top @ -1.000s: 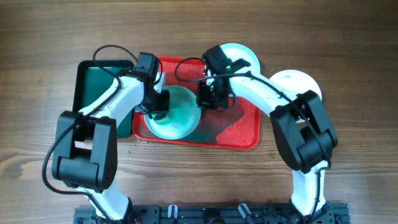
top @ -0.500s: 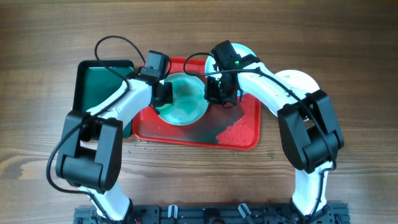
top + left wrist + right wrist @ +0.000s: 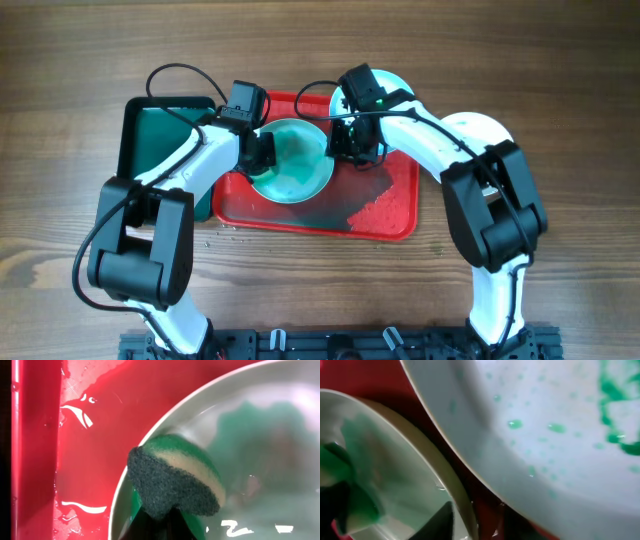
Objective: Clean dirty plates on tray and stack at the side
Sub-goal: 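Lift the sponge away and tilt the plate up with right gripper, then carry the plate right and set it on the plate stack, then drag the last plate to the red tray center with right gripper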
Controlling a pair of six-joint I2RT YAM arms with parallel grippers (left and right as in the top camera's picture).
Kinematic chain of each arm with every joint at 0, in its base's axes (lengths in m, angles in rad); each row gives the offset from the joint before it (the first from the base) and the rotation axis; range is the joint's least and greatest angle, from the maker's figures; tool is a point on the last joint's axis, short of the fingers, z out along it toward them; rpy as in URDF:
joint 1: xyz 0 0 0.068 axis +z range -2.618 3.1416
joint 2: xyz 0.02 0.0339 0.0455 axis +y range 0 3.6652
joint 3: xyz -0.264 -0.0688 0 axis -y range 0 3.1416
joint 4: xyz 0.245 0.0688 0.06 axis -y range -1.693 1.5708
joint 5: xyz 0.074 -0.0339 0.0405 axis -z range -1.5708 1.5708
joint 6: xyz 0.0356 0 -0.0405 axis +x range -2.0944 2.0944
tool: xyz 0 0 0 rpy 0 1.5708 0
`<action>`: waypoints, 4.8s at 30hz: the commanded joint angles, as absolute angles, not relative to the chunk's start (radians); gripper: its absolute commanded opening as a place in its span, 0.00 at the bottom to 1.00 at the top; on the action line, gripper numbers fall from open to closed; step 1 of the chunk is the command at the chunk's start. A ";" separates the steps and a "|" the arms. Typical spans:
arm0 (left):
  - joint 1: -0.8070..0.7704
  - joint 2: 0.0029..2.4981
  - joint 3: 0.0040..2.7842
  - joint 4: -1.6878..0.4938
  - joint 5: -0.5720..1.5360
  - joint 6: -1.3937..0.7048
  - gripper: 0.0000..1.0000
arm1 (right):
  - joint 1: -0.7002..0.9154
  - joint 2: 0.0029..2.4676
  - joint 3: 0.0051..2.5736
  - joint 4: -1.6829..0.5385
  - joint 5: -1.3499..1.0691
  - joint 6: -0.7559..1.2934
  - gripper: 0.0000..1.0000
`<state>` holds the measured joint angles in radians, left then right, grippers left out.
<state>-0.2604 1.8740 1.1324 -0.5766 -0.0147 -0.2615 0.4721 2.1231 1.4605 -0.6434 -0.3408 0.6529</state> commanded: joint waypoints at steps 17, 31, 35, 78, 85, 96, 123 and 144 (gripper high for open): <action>-0.141 1.829 1.526 -0.952 0.093 -0.277 0.04 | 0.518 2.044 1.459 -0.677 -0.220 0.592 0.04; -0.082 1.824 1.459 -0.974 0.139 -0.278 0.04 | 0.658 1.666 1.459 -0.884 0.681 0.418 0.04; -0.082 1.829 1.424 -0.950 0.186 -0.278 0.04 | 0.818 1.666 1.458 -0.898 0.942 0.422 0.04; -0.083 1.833 1.424 -0.921 0.194 -0.304 0.04 | 1.061 1.666 1.458 -0.756 1.520 0.183 0.04; -0.083 1.833 1.424 -0.921 0.194 -0.304 0.04 | 1.061 1.666 1.458 -0.756 1.520 0.183 0.04; -0.083 1.833 1.424 -0.924 0.194 -0.304 0.04 | 1.051 1.666 1.458 -0.800 1.152 0.242 0.04; -0.141 1.833 1.424 -0.913 0.193 -0.303 0.04 | -0.349 1.621 1.322 -0.945 -0.068 0.336 0.04; -0.168 1.833 1.424 -0.894 0.193 -0.304 0.04 | -0.089 1.630 1.250 -0.754 -0.186 0.266 0.41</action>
<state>-0.1646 1.8343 1.4292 -0.8951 0.1822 -0.2947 -0.1596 1.6417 1.1328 -0.7444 -0.1490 0.2817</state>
